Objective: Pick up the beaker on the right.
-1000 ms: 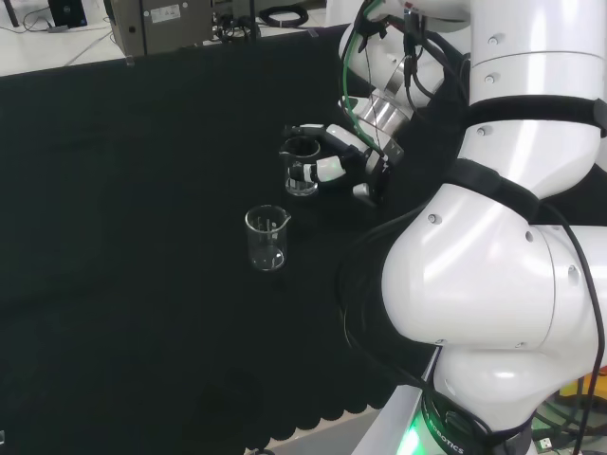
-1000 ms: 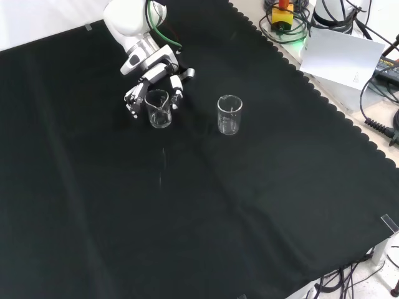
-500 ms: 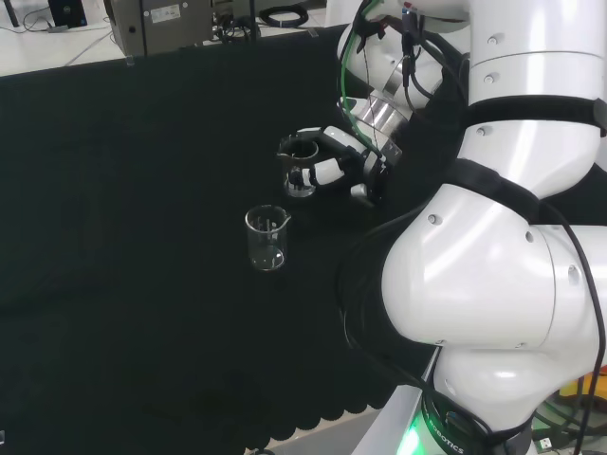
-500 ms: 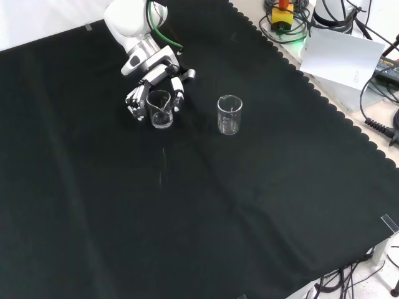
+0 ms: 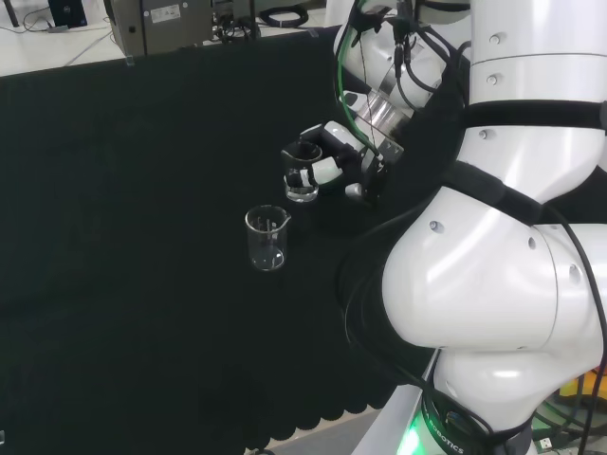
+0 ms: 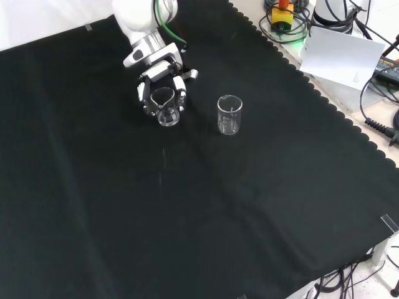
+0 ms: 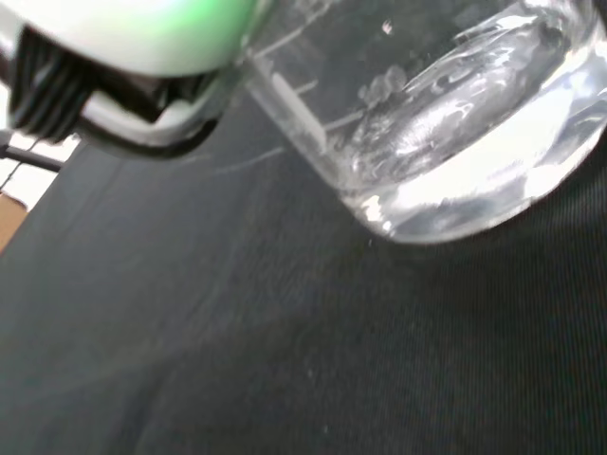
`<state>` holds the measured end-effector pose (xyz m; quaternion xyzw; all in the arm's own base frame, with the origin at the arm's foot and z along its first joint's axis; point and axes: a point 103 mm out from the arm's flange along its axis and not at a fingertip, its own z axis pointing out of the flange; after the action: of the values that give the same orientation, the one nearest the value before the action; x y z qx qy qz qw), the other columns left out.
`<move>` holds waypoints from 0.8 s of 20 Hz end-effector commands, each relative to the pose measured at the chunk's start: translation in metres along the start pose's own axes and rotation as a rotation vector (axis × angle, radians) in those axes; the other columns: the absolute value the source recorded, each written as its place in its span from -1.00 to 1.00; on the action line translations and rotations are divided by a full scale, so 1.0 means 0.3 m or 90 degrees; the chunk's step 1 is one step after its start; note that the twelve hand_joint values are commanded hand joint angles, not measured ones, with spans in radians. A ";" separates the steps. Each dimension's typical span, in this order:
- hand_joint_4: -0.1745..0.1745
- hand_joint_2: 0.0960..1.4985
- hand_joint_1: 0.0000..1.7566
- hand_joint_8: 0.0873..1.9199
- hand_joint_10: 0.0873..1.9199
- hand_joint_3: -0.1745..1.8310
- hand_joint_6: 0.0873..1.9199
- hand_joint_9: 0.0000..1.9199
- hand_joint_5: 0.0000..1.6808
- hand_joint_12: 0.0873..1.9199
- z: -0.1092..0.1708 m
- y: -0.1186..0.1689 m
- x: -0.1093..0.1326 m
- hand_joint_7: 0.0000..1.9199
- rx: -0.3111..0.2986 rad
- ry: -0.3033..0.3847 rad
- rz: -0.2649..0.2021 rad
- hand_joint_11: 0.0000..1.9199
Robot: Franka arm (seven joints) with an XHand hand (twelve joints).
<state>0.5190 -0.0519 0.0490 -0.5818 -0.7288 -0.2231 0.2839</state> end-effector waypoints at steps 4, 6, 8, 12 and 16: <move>-1.00 -0.47 0.65 -0.29 -1.00 0.06 -0.26 0.73 0.45 -0.34 -0.214 0.021 0.121 0.43 -0.072 -0.155 -0.042 0.41; -1.00 -0.34 0.64 -0.28 -1.00 -0.09 -0.42 0.69 0.53 -0.35 -0.254 0.022 0.143 0.36 -0.047 -0.182 -0.056 0.43; -1.00 -0.28 0.63 -0.28 -1.00 -0.16 -0.50 0.68 0.57 -0.35 -0.287 0.016 0.162 0.33 -0.020 -0.196 -0.066 0.44; -1.00 -0.28 0.63 -0.30 -1.00 -0.17 -0.54 0.68 0.60 -0.36 -0.330 -0.015 0.194 0.33 0.009 -0.203 -0.070 0.45; -1.00 -0.32 0.53 -0.77 -1.00 -0.14 -0.73 0.82 0.71 -0.40 -0.359 -0.062 0.227 0.56 0.020 -0.200 -0.065 0.49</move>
<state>0.5256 -0.0721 0.1457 -0.5721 -0.7880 -0.1627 0.1593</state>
